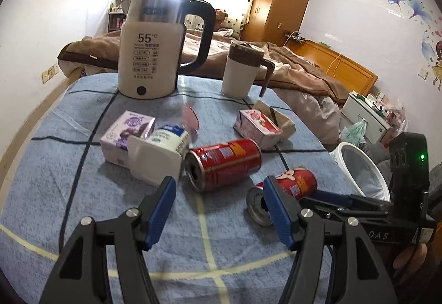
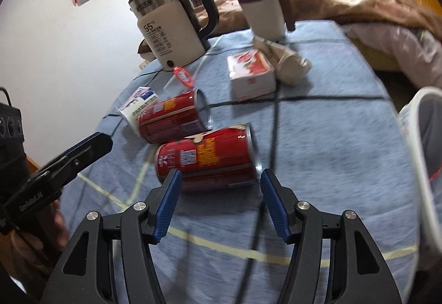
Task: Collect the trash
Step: 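Grasp a red soda can with the right tool while the left tool approaches the white yogurt cup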
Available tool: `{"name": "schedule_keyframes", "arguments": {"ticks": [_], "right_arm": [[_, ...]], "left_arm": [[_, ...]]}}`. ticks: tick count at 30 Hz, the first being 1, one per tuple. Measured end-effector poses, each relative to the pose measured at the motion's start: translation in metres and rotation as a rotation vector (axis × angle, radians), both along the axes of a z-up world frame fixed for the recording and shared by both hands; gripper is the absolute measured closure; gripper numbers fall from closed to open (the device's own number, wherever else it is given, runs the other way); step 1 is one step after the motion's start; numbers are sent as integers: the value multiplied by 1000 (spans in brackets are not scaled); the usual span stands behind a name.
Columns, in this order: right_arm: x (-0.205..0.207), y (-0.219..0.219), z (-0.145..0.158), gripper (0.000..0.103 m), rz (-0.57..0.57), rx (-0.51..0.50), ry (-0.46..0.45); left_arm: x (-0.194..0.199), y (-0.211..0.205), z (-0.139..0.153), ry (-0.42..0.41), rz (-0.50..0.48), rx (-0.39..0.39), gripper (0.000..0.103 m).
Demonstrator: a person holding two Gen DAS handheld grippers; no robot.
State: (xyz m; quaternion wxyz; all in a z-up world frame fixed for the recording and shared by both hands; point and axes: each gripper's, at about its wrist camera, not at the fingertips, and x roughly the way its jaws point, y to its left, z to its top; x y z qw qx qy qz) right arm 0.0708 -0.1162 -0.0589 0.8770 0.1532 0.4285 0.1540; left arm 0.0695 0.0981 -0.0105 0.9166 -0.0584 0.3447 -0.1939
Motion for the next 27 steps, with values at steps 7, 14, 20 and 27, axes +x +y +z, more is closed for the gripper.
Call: {"name": "schedule_keyframes", "arguments": {"ticks": [7,14,20,27], "right_arm": [[27,3,-5,38,-52,69,44],[55,10,-3,36,-96,96,62],[77,12,-4,36,-126,104,54],[86,16,-5,36,10,103,55]], "left_arm": [[12,2,0,-6,5,-9,35],[12,18,-4,4,52,-20,35],[14,24,-3,2,60,-27,35],[17,24,-7,12,58,-26,35]]}}
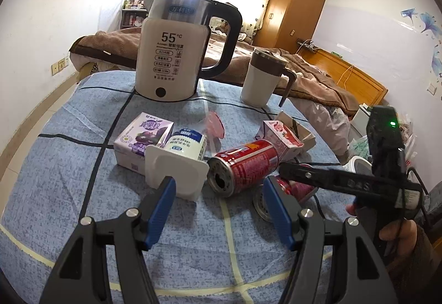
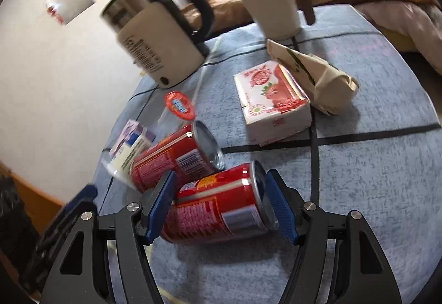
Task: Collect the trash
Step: 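Grasp a red soda can with the right tool while the left tool approaches the white yogurt cup, then close the left tool on the white yogurt cup while the right tool lifts the red can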
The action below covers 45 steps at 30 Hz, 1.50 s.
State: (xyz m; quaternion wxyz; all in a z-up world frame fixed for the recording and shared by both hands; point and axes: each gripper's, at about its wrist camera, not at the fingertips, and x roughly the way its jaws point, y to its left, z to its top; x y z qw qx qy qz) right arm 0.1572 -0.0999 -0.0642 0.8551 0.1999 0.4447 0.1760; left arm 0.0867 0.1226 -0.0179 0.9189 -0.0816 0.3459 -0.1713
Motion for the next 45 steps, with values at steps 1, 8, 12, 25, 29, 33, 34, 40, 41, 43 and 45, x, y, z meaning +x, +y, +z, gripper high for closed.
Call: {"name": "schedule_keyframes", "arguments": {"ticks": [1,8,12,25,29,33,34,40,41,43,45], "right_arm": [[-3,1,0,36,35,0,-18],[-25,12,8,36,301,-37,-35],[-39,22,17,36,404,-161,-110],[-43,74,9,33,675,-438,-278],[-46,79,7,33,737,-446,-312],[-40,86,4,32,756,-416,-314],[-37,88,3,32,765,-405,-310],[-39,105,-10,32,842,-365,-243],[-39,105,-11,32,841,-358,-236],[-39,104,-10,32,831,-318,-229],[-39,100,-9,32,828,-241,-209]], "left_arm": [[0,1,-1,4,-1,2,35],[2,6,-2,11,12,4,35],[2,9,-2,10,12,4,35],[20,19,-6,29,41,20,35],[30,21,-7,34,43,26,35],[42,20,-10,53,30,30,35],[44,19,-12,59,26,32,35],[51,19,-18,76,12,24,35],[52,19,-19,80,19,28,35],[54,19,-21,81,26,36,35],[57,18,-23,84,22,34,35]]}}
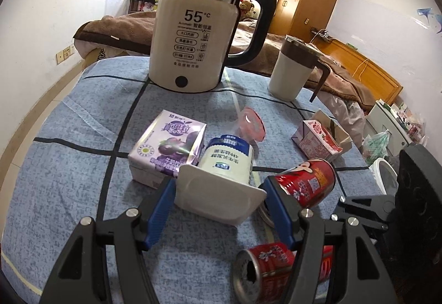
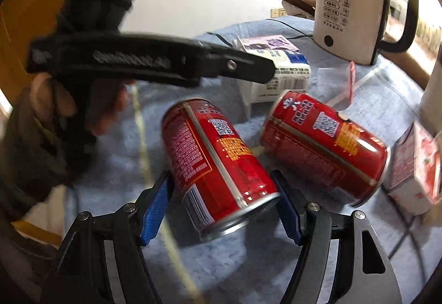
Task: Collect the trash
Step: 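Close the left tool on the white yogurt cup while the right tool lifts the red can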
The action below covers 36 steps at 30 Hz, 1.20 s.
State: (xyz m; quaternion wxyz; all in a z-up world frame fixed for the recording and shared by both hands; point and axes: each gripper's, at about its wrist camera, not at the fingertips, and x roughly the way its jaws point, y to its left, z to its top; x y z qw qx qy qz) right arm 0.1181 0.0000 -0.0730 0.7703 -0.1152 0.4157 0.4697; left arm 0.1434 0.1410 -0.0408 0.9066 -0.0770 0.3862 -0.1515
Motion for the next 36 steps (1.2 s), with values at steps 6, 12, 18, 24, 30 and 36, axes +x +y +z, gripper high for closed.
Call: {"name": "schedule_keyframes", "arguments": {"ticks": [6,12,18,24,30,36], "right_arm": [[-3,-7,0,41,-48,41,28],[-7,-19,2,43,-86,68,41],[-15,-49,8,44,-155,110,65],[-24,-81,7,44,-230,109,74],[-29,-108,13,45,-320,159,71],[-32,-116,10,45,-334,139,82]], "left_arm": [[6,-3,-2,-6,-8,25,35],[11,-3,-5,14,-14,0,33],[8,-6,-5,8,-28,7,33],[0,-15,-5,2,-52,29,33],[-9,-14,-4,-1,-37,23,33],[-14,-22,-3,-11,-70,57,33]]}}
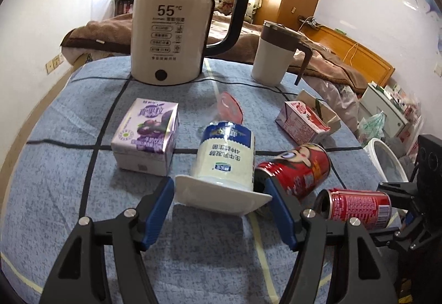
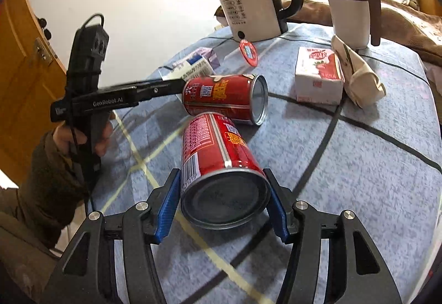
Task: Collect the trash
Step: 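Close the left tool on the white yogurt cup while the right tool lifts the red can, then carry the can and yogurt cup over the white bin and open both tools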
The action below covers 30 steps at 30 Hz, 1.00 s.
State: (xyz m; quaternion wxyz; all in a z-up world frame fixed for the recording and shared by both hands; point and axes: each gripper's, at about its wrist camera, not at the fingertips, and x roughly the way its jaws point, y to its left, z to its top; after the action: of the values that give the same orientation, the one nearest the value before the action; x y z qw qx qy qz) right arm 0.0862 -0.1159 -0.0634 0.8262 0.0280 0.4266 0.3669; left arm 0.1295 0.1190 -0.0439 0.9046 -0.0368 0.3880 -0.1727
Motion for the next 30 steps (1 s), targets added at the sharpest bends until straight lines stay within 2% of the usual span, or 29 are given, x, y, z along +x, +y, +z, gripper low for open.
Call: {"name": "schedule_keyframes", "arguments": {"ticks": [4,7,13,16,17,21,24,30], "right_arm": [[2,5,-2,45,1,-35,5],[2,16,-2,44,26,-88,-29],[10,33,-9,44,47,-165,-54],[16,30,-10,43,27,-125,-28],[18,28,-9,44,19,-101,-17],[16,23,-8,49,-17,-73,-19],[13,19,-7,49,-41,-68,-23],[3,8,0,49,-67,-12,-21]], "left_arm": [[6,-5,-1,0,-12,21,29],[12,-8,-2,-9,-16,40,25],[26,-7,-13,50,-9,-4,25],[25,-10,-14,41,-6,0,27],[24,-9,-13,36,2,4,33],[20,-6,-9,21,16,2,35],[16,-5,-7,10,42,17,37],[-5,-1,4,-19,60,-8,37]]}}
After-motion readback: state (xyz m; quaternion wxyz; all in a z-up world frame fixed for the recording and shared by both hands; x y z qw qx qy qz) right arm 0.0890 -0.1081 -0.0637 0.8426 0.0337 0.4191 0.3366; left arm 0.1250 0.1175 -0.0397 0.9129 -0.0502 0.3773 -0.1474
